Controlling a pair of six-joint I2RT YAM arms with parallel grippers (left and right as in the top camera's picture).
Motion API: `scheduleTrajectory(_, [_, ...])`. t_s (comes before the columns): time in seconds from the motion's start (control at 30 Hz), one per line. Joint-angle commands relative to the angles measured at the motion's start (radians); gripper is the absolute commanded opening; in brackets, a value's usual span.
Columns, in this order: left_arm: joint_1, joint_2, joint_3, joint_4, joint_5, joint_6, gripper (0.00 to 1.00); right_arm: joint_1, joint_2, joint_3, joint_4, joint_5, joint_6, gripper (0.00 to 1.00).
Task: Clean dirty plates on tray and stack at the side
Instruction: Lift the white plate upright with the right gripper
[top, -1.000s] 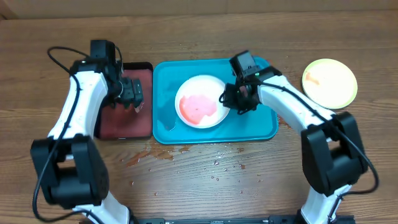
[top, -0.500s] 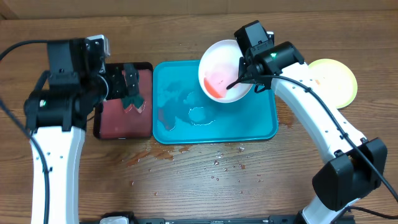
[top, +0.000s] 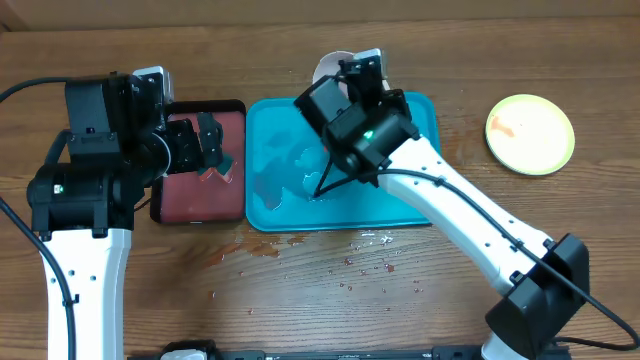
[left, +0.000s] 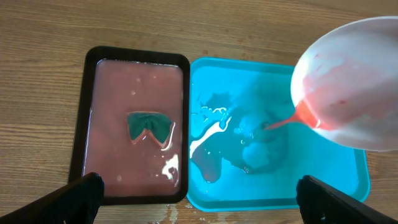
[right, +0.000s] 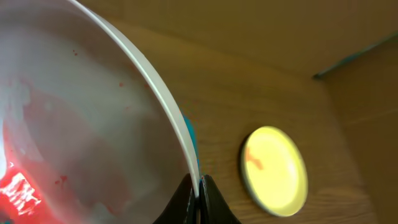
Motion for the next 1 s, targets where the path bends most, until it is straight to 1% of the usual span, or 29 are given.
scheduleTrajectory(0.0, [-0.002, -0.010, 0.012, -0.002, 0.015, 0.022, 1.00, 0.023, -0.023, 0.034, 0.016, 0.198, -0.002, 0.04])
scheduleTrajectory(0.07, [-0.002, -0.010, 0.012, -0.002, 0.016, 0.026, 1.00, 0.038, -0.023, 0.034, 0.026, 0.234, -0.002, 0.04])
scheduleTrajectory(0.37, [-0.002, -0.010, 0.012, -0.002, 0.010, 0.045, 1.00, 0.066, -0.023, 0.034, 0.048, 0.267, -0.005, 0.04])
scheduleTrajectory(0.5, [-0.002, -0.010, 0.012, -0.001, 0.010, 0.044, 1.00, 0.068, -0.023, 0.034, 0.060, 0.327, -0.008, 0.04])
scheduleTrajectory(0.57, [-0.002, -0.010, 0.012, -0.001, 0.010, 0.044, 1.00, 0.069, -0.023, 0.034, 0.072, 0.312, -0.031, 0.04])
scheduleTrajectory(0.7, [-0.002, -0.010, 0.012, -0.001, 0.010, 0.044, 1.00, 0.091, -0.022, 0.032, 0.075, 0.258, -0.033, 0.04])
scheduleTrajectory(0.87, [-0.002, -0.010, 0.012, -0.003, 0.011, 0.044, 1.00, 0.083, -0.022, 0.020, 0.146, 0.313, -0.103, 0.04])
scheduleTrajectory(0.9, [-0.002, -0.010, 0.012, -0.005, 0.011, 0.044, 1.00, 0.077, -0.022, 0.020, 0.155, 0.293, -0.103, 0.04])
scheduleTrajectory(0.97, [-0.002, -0.010, 0.012, -0.011, 0.011, 0.044, 1.00, 0.077, -0.022, 0.020, 0.150, 0.174, -0.111, 0.04])
